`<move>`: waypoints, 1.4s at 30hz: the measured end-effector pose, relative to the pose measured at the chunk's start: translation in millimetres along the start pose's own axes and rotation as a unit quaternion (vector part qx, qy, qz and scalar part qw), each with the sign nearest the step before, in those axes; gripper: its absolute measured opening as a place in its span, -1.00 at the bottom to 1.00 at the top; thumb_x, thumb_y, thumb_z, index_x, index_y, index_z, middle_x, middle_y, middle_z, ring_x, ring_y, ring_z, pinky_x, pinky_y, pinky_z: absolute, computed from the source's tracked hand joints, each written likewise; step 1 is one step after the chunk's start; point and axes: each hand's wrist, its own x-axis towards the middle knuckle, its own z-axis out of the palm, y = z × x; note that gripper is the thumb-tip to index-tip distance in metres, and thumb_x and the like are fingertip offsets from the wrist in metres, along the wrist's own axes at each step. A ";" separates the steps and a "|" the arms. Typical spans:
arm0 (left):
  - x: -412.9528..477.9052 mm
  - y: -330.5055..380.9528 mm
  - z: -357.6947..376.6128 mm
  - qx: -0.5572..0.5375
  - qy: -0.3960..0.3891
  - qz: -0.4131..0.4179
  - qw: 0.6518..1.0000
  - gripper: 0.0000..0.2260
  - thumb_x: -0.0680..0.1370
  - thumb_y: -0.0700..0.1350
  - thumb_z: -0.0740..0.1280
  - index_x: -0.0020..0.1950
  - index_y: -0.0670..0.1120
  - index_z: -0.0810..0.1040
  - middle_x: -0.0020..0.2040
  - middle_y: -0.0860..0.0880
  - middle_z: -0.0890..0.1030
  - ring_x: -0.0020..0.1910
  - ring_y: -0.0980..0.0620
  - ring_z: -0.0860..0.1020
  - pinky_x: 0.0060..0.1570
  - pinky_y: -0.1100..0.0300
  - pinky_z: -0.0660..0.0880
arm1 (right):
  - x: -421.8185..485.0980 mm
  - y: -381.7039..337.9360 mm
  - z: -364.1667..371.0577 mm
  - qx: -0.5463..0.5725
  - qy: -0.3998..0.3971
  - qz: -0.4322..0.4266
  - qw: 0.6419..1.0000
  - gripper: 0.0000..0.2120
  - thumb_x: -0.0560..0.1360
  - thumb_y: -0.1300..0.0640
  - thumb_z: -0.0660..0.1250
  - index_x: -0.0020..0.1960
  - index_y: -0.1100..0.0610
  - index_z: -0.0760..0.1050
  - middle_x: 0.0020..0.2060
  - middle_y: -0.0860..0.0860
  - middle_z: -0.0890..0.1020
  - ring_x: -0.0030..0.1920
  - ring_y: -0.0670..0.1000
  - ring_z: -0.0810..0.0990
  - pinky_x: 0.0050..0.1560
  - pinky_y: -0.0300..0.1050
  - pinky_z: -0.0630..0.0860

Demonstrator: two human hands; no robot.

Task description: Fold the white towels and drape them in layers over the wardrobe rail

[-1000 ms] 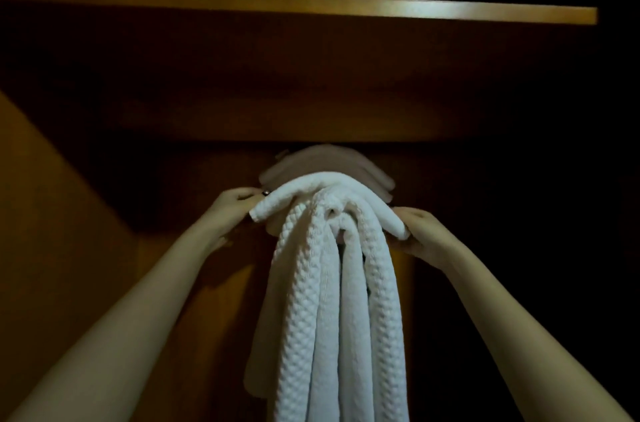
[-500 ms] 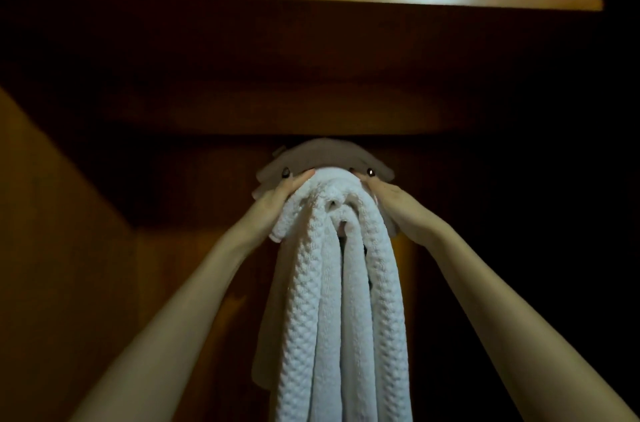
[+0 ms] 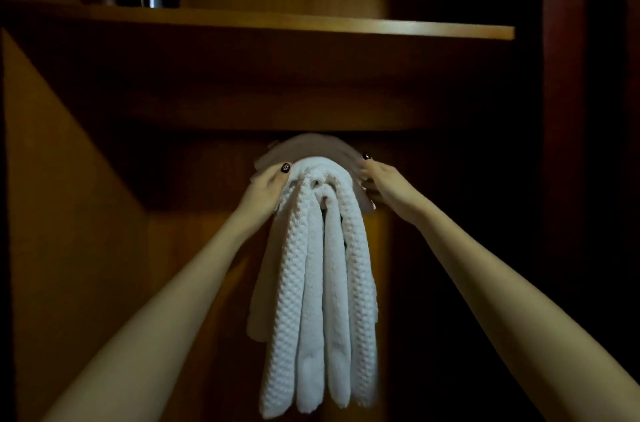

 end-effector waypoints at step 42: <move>-809.3 176.9 674.2 0.095 -0.726 0.259 0.630 -0.48 0.65 0.10 0.11 0.57 -0.03 0.11 0.56 -0.08 0.14 0.54 -0.09 0.08 0.48 -0.13 0.08 | -1037.0 241.2 -347.2 -0.307 0.077 0.736 0.598 -0.40 0.59 0.01 0.26 0.54 0.16 0.17 0.42 0.23 0.36 0.36 0.26 0.39 0.31 0.07 0.40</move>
